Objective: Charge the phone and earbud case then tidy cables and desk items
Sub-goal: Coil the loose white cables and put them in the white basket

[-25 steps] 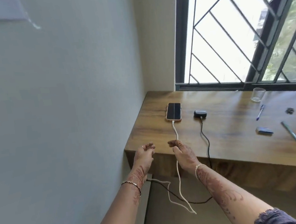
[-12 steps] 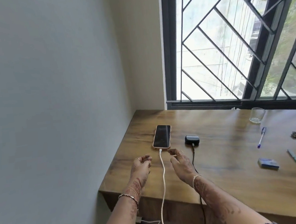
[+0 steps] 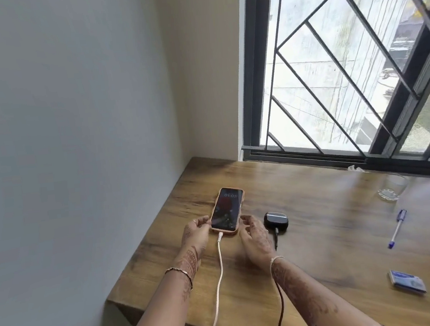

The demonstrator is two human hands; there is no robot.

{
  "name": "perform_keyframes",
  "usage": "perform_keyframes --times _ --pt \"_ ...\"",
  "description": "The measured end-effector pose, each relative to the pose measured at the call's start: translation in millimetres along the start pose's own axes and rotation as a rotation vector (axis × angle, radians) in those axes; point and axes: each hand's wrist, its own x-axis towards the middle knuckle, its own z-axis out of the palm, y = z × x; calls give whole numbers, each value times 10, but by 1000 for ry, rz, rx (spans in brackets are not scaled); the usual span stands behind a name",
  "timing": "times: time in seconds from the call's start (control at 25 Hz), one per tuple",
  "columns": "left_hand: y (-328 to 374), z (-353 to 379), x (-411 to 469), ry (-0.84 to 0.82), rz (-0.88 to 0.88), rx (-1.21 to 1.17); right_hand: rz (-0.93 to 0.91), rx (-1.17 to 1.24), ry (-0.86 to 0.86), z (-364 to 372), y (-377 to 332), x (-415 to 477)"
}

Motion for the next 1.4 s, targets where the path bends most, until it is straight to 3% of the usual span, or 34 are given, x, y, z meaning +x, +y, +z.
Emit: perform_keyframes --times 0.24,0.64,0.88,1.4 --pt "55 129 317 51 -3 92 70 8 16 -23 -44 327" --pt "182 203 755 -97 -5 237 220 -177 99 43 -116 579" --pt "142 236 860 -136 -56 197 307 -112 158 144 -99 618" --pt "152 157 739 -144 40 102 386 138 289 229 -53 532"
